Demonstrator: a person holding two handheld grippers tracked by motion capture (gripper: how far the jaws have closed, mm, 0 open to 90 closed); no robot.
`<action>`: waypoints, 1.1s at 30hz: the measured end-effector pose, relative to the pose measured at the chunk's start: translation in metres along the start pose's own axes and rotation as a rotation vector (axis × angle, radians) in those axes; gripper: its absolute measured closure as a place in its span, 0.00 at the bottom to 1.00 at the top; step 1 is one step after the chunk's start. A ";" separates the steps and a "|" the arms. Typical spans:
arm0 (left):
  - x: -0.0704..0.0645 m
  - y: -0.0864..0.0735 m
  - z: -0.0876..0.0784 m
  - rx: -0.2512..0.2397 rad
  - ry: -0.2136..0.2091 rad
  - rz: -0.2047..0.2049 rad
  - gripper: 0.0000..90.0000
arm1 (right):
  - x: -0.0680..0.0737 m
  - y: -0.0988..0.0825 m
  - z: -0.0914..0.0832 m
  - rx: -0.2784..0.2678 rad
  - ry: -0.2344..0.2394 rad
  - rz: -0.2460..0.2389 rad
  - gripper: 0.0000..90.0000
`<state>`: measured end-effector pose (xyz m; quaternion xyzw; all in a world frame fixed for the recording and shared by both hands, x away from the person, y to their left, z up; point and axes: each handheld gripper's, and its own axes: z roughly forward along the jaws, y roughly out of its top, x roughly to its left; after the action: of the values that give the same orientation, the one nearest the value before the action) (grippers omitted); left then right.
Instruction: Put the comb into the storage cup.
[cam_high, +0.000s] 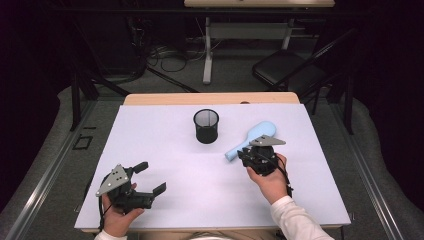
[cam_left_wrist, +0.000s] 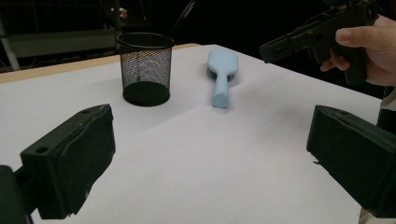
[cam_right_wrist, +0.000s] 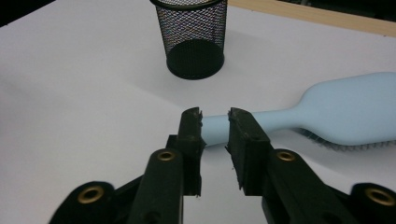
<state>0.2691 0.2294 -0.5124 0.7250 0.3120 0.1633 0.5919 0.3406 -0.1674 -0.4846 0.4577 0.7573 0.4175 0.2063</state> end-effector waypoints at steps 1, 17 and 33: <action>0.000 0.000 0.000 0.000 0.000 -0.001 0.02 | -0.001 0.002 0.001 0.004 0.004 0.011 0.85; 0.000 0.000 0.000 -0.001 -0.008 -0.004 0.02 | -0.013 0.022 0.024 0.083 -0.014 0.059 1.00; 0.000 0.000 -0.001 -0.006 -0.006 -0.002 0.02 | -0.017 0.032 0.046 0.128 -0.028 0.086 1.00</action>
<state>0.2691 0.2301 -0.5122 0.7235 0.3102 0.1616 0.5952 0.3981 -0.1544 -0.4859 0.5078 0.7592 0.3703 0.1692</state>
